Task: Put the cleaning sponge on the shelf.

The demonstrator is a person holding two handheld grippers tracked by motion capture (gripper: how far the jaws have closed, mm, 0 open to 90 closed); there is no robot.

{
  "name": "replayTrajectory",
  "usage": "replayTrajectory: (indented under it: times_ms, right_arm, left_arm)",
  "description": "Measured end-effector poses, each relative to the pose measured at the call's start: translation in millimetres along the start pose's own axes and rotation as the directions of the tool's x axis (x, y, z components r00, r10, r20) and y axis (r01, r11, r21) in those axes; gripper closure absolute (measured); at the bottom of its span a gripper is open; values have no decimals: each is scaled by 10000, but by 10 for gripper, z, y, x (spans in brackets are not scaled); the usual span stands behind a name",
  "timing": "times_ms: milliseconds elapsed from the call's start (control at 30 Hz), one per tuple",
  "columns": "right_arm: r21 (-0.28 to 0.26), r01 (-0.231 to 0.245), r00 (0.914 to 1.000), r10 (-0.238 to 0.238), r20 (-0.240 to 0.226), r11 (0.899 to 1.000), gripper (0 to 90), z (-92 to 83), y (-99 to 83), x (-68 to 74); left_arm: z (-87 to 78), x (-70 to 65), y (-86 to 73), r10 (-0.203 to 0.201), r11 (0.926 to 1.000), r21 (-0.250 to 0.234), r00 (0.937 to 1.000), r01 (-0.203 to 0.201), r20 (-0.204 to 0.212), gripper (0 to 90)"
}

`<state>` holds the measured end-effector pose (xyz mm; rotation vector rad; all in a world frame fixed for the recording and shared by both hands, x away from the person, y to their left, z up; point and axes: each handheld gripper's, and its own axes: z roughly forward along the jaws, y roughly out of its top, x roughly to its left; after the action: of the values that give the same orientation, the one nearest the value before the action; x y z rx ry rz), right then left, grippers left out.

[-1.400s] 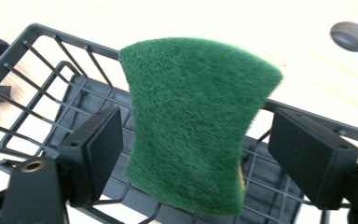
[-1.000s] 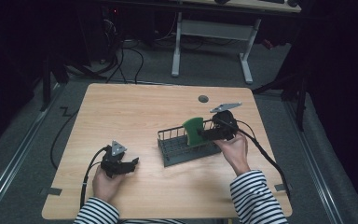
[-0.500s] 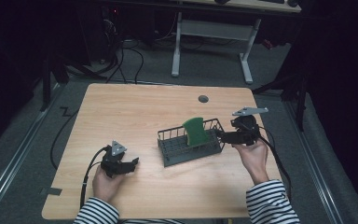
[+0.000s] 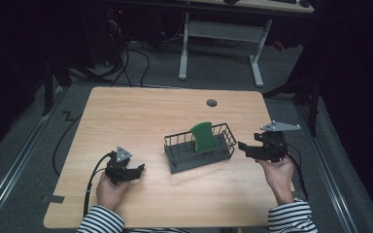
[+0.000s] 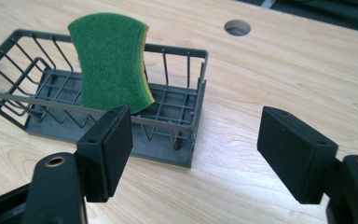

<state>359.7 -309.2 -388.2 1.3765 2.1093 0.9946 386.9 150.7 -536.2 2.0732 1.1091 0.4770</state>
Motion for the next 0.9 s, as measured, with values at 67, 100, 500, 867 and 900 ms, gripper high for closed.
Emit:
replayTrajectory:
  times_ms: [67,100,500,867,900]
  right_arm:
    - [-151,-58,10000,59,21,9999,285,-30,-30,-12]
    - [-230,-87,10000,88,24,9997,290,-44,-46,-19]
    - [-576,-444,9990,442,-55,9974,318,-157,-262,-60]
    - [-489,-611,9981,611,-6,9969,327,-158,-456,-54]
    - [-459,-631,9980,632,20,9970,329,-154,-469,-54]
  left_arm:
    - [0,0,0,1,10000,3,10000,-1,2,281]
    - [0,0,0,0,10000,2,10000,0,0,281]
    - [-1,0,0,-1,10000,2,10000,1,4,280]
    - [-1,0,0,-3,10000,3,10000,3,7,280]
    - [-1,0,0,1,10000,3,10000,-1,5,280]
